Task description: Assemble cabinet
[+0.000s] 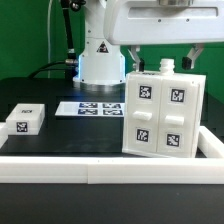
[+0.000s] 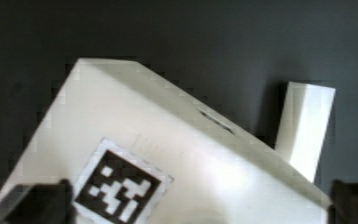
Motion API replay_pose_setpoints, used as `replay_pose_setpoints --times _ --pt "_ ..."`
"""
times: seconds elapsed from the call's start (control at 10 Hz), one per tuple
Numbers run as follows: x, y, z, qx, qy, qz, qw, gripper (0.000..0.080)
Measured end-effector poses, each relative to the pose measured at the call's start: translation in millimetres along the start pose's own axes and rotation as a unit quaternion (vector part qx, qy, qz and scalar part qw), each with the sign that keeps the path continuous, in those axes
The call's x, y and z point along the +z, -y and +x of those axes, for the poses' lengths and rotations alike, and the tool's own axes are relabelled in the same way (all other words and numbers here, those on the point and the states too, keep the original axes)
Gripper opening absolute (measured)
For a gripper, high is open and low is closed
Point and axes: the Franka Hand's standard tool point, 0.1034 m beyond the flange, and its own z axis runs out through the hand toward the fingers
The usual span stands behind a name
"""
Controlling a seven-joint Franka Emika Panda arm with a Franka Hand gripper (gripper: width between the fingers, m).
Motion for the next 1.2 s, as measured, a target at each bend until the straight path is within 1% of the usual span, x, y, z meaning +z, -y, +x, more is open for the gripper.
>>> replay_pose_setpoints --times 0.1,0.3,0.4,0.5,0.6,0.7,0.8,1.2 --pt "-1.1 0.2 -0.8 0.003 -0.001 0.0 1.0 0.0784" --pt "-10.6 2.7 -22.7 0.027 -0.019 -0.002 0.999 0.0795" --pt "-10.4 3.5 -39.6 0.039 -0.042 -0.003 0.998 0.0797" --pt "-4.7 4.1 -59.9 0.046 -0.055 -0.004 0.997 0.0797" --pt "3.7 4.3 -73.1 0.051 -0.062 -0.005 0.997 0.0797" --pt "12.1 2.8 -82.7 0.052 -0.067 -0.005 0.996 0.0797" --pt "16.8 1.5 -85.7 0.052 -0.065 -0.005 0.997 0.0797" --pt "16.1 2.0 -84.5 0.051 -0.066 -0.005 0.997 0.0797"
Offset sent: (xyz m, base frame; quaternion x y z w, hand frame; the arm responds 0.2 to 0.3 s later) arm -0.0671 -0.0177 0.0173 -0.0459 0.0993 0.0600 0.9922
